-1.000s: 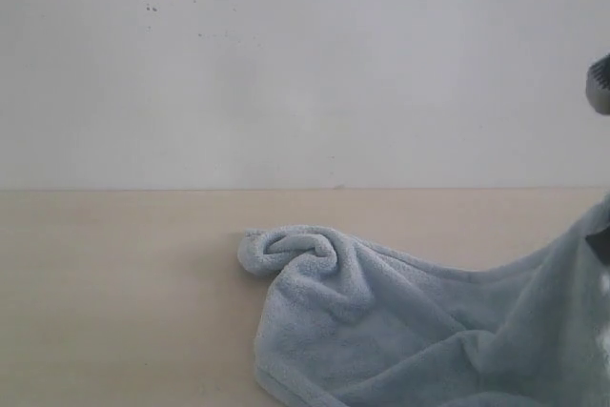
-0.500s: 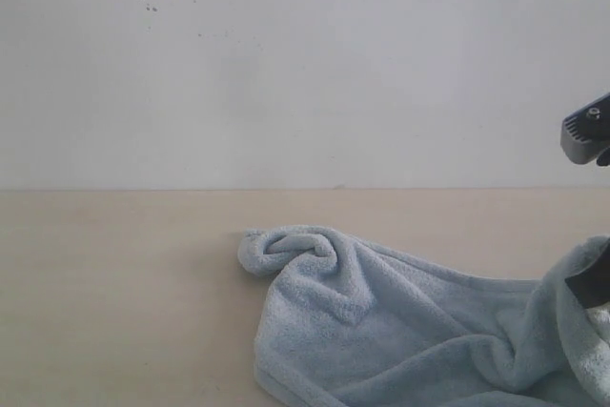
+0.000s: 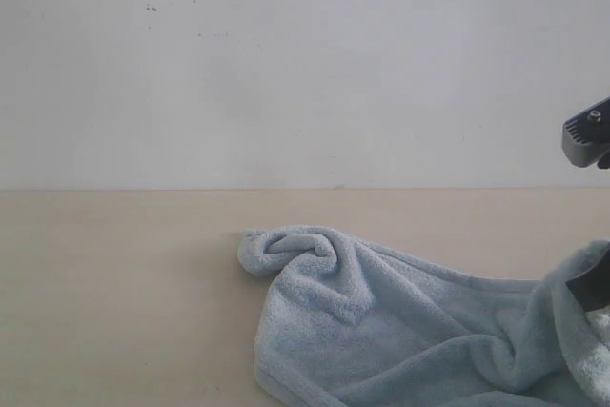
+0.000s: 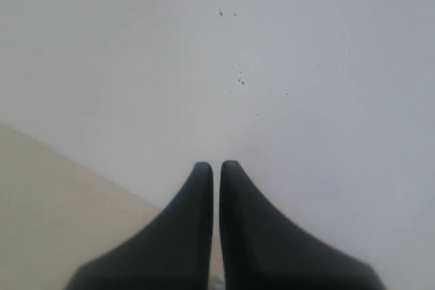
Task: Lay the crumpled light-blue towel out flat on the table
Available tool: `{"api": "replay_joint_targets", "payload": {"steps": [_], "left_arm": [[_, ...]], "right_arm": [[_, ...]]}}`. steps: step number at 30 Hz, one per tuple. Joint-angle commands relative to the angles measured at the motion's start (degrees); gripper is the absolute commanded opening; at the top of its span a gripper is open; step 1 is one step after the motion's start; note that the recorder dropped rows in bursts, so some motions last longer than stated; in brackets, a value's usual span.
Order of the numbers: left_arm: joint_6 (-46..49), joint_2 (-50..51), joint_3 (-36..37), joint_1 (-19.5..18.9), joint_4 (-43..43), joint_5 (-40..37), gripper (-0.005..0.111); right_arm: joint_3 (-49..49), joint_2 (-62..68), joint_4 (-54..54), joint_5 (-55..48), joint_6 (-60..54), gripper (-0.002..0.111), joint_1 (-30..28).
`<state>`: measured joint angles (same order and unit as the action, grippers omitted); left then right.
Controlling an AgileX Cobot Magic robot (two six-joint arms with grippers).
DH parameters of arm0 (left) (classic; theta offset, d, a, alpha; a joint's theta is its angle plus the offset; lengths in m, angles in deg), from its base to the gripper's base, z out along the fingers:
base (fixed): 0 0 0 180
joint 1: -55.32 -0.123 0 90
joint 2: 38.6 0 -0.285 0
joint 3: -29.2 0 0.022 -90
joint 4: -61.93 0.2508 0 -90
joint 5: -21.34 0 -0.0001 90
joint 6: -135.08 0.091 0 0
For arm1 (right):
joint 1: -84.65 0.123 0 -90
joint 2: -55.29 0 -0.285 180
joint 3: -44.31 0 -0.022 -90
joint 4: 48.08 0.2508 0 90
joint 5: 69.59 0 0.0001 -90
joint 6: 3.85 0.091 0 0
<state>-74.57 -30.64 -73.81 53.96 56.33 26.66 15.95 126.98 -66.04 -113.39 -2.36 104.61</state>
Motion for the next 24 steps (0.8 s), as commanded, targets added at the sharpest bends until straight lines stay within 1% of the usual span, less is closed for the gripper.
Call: {"api": "replay_joint_targets", "payload": {"steps": [1,3,5,7,8,13,15,18,22,24], "left_arm": [[-8.3,-0.2,0.2,-0.1,-0.7,-5.9,0.004],[-9.6,-0.2,0.2,-0.1,-1.2,-6.4,0.004],[-14.8,-0.2,0.2,0.0,-2.7,-6.1,0.004],[-19.8,-0.2,-1.9,0.9,-3.7,-5.8,0.004],[-19.3,-0.2,-3.6,1.8,-3.4,-5.8,0.004],[-12.2,-0.2,-11.9,7.8,-0.5,-6.1,0.004],[-9.5,1.9,-14.6,10.2,-0.5,-7.4,0.004],[-4.3,7.8,-18.3,13.8,-0.4,-8.9,0.004],[7.3,19.0,-23.0,18.4,-0.4,-11.0,0.004],[9.0,25.2,-24.7,19.7,-0.4,-11.2,0.004]], "right_arm": [[-0.2,0.0,0.1,1.2,-0.1,0.000,0.1],[-0.2,0.0,0.1,1.4,-0.1,0.000,0.1],[-0.2,0.0,0.2,1.5,-0.1,0.000,0.1],[-0.2,0.0,0.3,1.5,-0.1,0.000,0.1],[-0.2,0.0,0.3,1.4,-0.1,0.000,0.1],[-0.2,0.0,1.3,1.5,-0.1,0.000,0.1],[-0.2,0.0,1.3,1.8,-0.1,0.000,0.1],[-0.2,0.0,1.5,1.9,0.0,0.000,0.1],[-0.2,0.0,2.6,1.7,0.0,0.000,0.1],[-0.2,0.0,2.6,1.8,0.0,0.000,0.1]]}}
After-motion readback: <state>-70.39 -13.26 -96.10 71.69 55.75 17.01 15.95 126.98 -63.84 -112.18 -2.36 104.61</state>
